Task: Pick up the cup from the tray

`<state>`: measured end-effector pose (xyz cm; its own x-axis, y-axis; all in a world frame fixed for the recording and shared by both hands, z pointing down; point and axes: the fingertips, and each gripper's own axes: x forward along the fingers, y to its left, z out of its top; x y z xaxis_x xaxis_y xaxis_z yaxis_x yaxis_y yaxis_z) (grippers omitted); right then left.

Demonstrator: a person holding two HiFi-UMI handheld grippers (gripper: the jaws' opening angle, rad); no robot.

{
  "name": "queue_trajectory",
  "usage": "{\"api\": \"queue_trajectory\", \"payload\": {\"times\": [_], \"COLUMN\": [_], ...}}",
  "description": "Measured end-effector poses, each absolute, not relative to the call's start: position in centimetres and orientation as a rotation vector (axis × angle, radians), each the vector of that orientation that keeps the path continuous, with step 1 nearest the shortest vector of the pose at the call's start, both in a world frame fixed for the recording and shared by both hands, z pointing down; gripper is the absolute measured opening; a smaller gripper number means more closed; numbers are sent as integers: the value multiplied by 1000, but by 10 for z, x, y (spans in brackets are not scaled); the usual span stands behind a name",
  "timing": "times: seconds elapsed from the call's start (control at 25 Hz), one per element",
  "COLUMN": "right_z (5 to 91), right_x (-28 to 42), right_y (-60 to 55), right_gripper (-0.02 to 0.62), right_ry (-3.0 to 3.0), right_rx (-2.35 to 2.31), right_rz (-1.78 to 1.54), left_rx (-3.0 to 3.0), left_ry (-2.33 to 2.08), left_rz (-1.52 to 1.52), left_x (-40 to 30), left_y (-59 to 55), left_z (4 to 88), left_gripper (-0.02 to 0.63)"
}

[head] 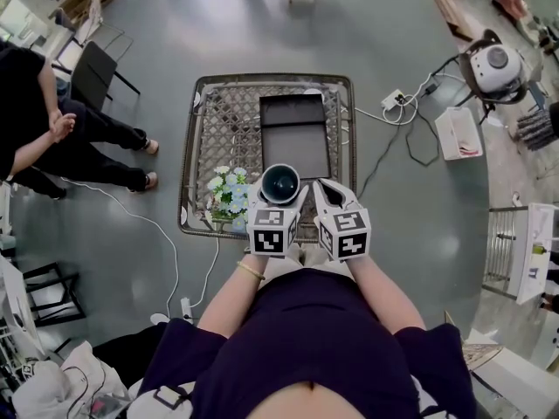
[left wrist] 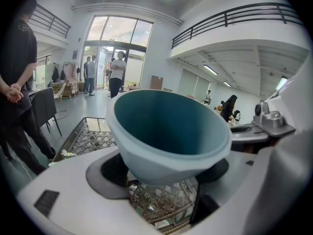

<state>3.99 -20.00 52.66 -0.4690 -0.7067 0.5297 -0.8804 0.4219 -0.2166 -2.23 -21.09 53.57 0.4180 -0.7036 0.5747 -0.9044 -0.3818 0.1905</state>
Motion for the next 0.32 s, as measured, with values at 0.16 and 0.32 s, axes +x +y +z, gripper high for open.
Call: {"api": "queue_trajectory", "payload": {"times": [0.16, 0.32], "right_z": [525, 525], "right_x": [40, 39], "right_y": [-199, -198], "right_gripper": [8, 8], "right_ry": [-2323, -2323], "right_rx": [1364, 1364], "right_rz": [668, 665], "left_rx": [2203, 2202], "left_ry": [-1361, -1360], "left_rz": [564, 559], "left_x": [-22, -23], "left_y": [-209, -209], "left_z": [536, 536], "left_gripper": [377, 377]}}
